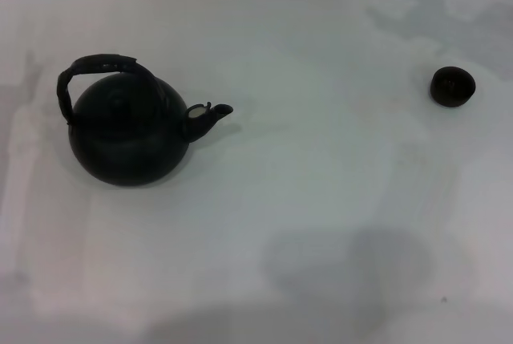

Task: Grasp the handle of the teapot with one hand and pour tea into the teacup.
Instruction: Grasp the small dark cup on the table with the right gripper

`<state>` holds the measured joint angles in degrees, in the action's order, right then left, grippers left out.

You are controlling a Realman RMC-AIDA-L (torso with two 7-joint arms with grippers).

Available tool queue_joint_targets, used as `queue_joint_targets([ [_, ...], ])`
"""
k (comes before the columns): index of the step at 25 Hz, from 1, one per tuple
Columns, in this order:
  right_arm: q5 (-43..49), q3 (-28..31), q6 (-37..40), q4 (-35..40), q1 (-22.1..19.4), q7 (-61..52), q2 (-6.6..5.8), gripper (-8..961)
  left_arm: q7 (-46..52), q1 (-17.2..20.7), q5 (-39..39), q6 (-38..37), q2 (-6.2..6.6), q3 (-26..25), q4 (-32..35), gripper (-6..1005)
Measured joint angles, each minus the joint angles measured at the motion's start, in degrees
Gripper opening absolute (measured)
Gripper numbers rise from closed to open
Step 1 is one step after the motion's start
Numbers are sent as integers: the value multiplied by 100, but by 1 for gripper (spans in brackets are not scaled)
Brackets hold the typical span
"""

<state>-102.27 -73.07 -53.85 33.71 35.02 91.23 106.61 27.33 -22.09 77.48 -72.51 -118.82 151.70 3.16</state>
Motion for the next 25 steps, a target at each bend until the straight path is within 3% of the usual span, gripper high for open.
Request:
queue_joint_targets([
  [5,1503,17,-626,761,137,-895,-49,843,0,-39,4,1,-1,0,-5,875],
  [9,3046,14,-917,1292,415,-2096,36,843,0,-51,4,7,-1,0,2,875],
  [14,5033,17,-1189,1872,740,-3187,386,842,0,-57,5,9,-4,0,9,875],
  [16,6049,20,-1394,2028,922,-3611,635,842,0,-59,4,7,-9,-1,10,875],
  [17,6049,20,-1394,2028,922,-3611,635,842,0,-57,6,7,-10,-3,10,875],
  [18,6712,12,-1494,2070,1044,-3809,798,842,0,-56,9,8,-10,-6,10,875],
  [21,7094,-87,-1531,2081,1096,-3925,878,842,0,-60,32,29,-10,-9,10,875],
  [25,7193,-220,-1520,2041,1102,-4117,864,843,0,-75,61,34,-12,-9,16,874],
])
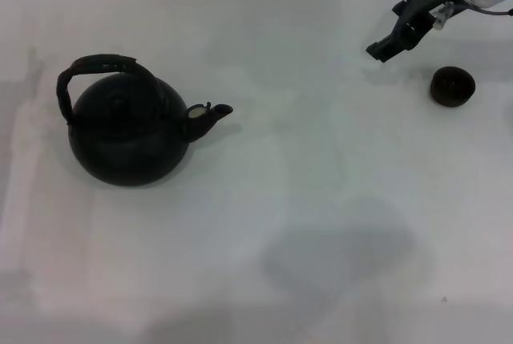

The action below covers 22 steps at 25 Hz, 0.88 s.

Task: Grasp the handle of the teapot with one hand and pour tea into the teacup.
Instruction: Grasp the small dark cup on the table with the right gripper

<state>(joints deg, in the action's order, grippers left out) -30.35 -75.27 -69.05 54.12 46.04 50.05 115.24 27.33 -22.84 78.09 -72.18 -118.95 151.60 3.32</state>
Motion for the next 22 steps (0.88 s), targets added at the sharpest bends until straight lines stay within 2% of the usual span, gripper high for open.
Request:
queue_joint_targets([
  [8,569,-25,289,-549,21,-350,21,839,0,-26,7,22,-5,0,2,874],
  [22,690,-38,305,-900,4,-522,7,824,0,-46,4,21,3,1,2,876],
])
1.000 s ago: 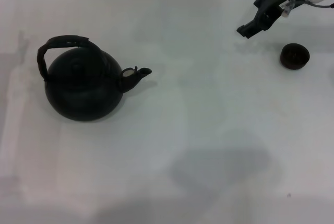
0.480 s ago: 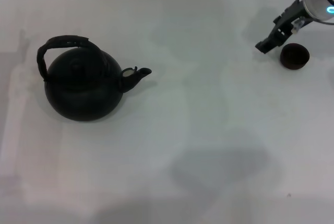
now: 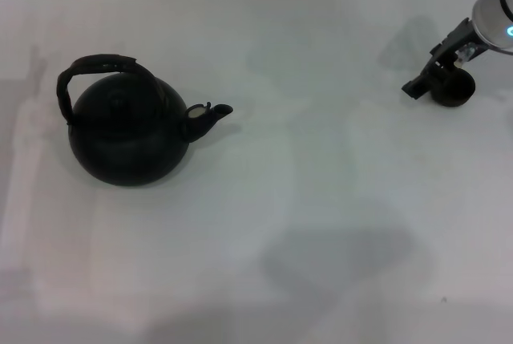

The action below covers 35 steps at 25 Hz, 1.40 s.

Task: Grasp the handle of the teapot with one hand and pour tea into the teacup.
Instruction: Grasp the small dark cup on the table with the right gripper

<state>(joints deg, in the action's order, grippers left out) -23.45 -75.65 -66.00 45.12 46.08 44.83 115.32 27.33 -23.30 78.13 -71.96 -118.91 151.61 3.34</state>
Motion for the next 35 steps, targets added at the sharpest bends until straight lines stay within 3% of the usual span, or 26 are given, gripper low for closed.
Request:
queue_joint_targets([
  [29,397,40,-476,167,-160,-247,-24,792,0,-86,4,-10,0,0,0,875],
  [35,486,9,-536,293,-133,-207,-12,729,0,-121,10,-13,0,0,0,875],
])
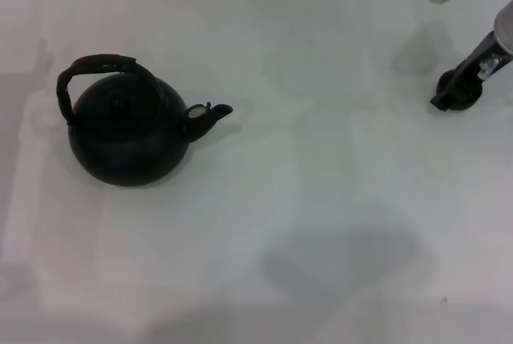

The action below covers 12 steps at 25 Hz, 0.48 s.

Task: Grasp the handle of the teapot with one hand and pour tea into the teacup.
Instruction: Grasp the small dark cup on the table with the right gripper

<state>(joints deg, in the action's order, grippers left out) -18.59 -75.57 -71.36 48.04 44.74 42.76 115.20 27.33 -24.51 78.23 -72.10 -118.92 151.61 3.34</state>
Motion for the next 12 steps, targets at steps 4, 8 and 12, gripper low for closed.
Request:
queue_joint_targets([
  [4,-55,-17,-340,500,-27,36,16,735,0,-13,0,-4,4,0,0,875],
  [8,-456,-260,-651,944,-15,148,43,741,0,-18,0,-6,7,0,0,876],
  [12,-1001,-893,-700,1112,78,188,50,747,0,-19,-1,-5,9,0,0,876],
])
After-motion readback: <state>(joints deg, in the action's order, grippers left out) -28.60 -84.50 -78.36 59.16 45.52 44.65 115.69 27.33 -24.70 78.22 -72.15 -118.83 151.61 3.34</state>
